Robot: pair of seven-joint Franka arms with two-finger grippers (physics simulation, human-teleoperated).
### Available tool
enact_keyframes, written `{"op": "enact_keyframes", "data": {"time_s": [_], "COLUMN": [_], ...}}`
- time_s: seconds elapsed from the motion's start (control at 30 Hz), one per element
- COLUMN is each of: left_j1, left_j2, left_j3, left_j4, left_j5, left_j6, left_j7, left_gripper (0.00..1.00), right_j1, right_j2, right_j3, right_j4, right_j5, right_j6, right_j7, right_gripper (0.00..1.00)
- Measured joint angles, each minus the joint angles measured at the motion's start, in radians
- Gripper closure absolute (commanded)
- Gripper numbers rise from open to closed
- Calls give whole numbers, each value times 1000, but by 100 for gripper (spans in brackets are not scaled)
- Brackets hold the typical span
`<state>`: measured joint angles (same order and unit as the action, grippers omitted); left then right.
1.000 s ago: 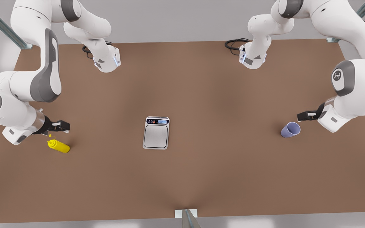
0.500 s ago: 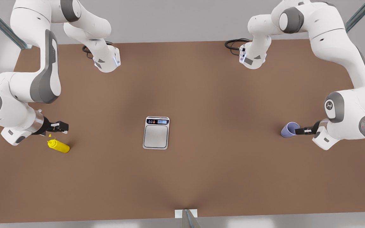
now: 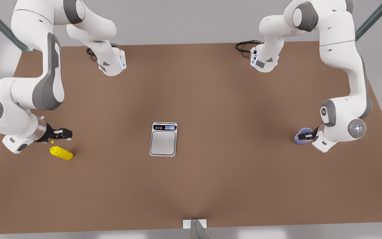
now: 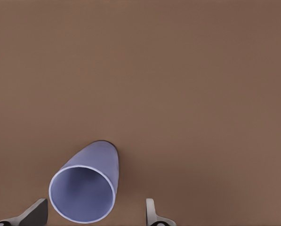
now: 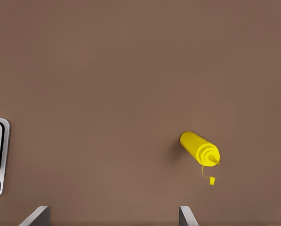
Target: Move cup to the weight, pick up sauce bottle, pour sauce
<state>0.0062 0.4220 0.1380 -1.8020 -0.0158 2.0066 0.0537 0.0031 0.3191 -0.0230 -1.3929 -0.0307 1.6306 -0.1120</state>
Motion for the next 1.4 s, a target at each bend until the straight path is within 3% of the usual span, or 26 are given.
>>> {"op": "enact_keyframes", "data": {"time_s": [0.23, 0.33, 0.4, 0.5, 0.7, 0.8, 0.93, 1.1, 1.27, 1.4], "left_j1": [-6, -17, -17, -17, -17, -17, -16, -15, -15, -15], "left_j2": [3, 9, 15, 23, 28, 28, 44, 51, 55, 64], "left_j3": [-2, -2, -2, -2, -2, 0, 0, 0, 0, 0], "left_j4": [-14, -70, -73, -74, -73, -77, -77, -70, -69, -66], "left_j5": [3, 3, 3, 3, 2, 2, 2, 2, 2, 2], "left_j6": [15, 82, 83, 83, 83, 81, 94, 89, 93, 95], "left_j7": [-2, -2, -2, -7, -19, -20, -20, -18, -18, -20], "left_gripper": [0, 8, 25, 35, 35, 35, 36, 54, 61, 67], "right_j1": [-2, -2, 0, 0, -6, -116, -323, -494, -563, -586], "right_j2": [2, 1, 7, 14, 20, 47, 142, 264, 448, 512], "right_j3": [0, 0, 0, 0, 0, 1, 1, 1, 1, 2], "right_j4": [-3, -6, -7, -5, -6, -26, -40, -40, -26, -27], "right_j5": [0, 2, 2, 0, 0, 37, 175, 426, 725, 829], "right_j6": [0, 0, 0, 0, -2, 89, 215, 229, 287, 216], "right_j7": [0, 0, -1, -2, -18, -593, -1089, -1606, -1813, -1902], "right_gripper": [0, 0, 0, 0, 0, 0, 0, 0, 0, 0]}}
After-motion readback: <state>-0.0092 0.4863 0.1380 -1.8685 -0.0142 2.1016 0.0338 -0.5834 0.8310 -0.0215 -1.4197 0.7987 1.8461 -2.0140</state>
